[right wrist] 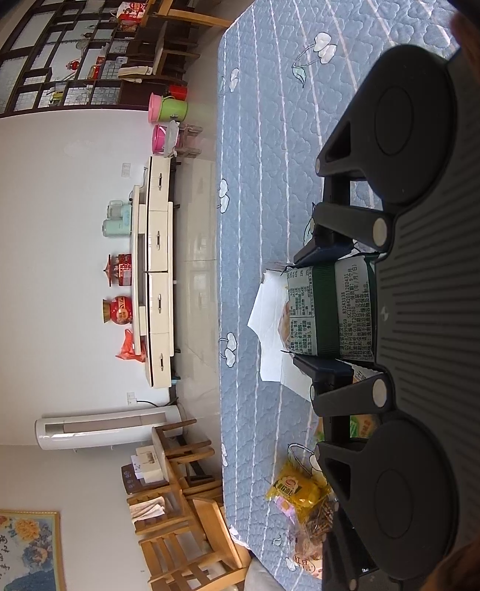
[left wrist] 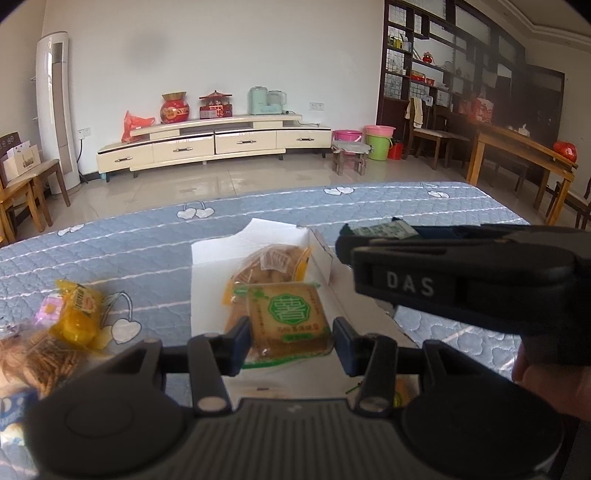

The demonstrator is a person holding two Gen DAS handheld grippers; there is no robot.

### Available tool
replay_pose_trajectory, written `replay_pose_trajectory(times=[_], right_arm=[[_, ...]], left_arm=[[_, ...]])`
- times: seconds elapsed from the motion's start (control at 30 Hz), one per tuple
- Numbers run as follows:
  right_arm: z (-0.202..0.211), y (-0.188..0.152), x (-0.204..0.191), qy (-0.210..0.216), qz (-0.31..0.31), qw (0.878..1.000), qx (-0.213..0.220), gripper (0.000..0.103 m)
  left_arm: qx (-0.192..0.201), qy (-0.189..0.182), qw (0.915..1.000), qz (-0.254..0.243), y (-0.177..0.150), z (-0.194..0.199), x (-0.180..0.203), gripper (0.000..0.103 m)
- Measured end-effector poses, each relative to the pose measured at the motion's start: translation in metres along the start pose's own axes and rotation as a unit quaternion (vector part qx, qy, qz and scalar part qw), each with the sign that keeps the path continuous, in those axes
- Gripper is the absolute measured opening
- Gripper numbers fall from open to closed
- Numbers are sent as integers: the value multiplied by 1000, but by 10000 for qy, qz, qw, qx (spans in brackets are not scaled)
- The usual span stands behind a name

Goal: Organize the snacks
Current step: 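Open both tools to drop the two packets into the box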

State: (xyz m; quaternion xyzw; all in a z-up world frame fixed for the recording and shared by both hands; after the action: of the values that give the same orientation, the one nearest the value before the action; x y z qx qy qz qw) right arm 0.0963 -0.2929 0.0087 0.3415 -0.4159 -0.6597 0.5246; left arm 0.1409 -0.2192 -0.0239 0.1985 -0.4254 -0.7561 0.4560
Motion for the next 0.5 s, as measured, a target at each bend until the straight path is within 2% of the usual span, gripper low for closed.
replay_pose_trajectory(times=[0.2,0.3,0.37,0.4,0.5], right_arm=[[-4,0,1,-35,40,10000,-40,65],[-5,0,1,-94,47,9999,-48,68],[-2,1,2,-165,68,9998,14,73],[-1,2,2,-207,79,9997,45,82],[7,6,3,-249,85,9996,139,84]], left_arm=[[-97,-199,9997,-76,-3,-6,7,47],[-104,-250,9995,-142,-5,-5,11,52],[-72,-241,9996,-152,-4,-2,12,66],[-61,-244,9996,-149,-4,-1,12,67],[-19,-158,9998,-134,-1,6,11,75]])
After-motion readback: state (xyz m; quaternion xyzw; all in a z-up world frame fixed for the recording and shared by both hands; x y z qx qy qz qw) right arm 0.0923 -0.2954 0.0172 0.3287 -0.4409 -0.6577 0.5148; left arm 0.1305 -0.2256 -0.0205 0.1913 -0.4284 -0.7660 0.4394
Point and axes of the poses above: each gripper's, at about its wrist camera, not at the fingertips, and z roughly against the way its jaws point, x to its right, y to its top, the point moved 9 cm from there along -z, roughly the way its jaws point, and after that the axes turned 6 degrees about -y, right-handed, at the moved point
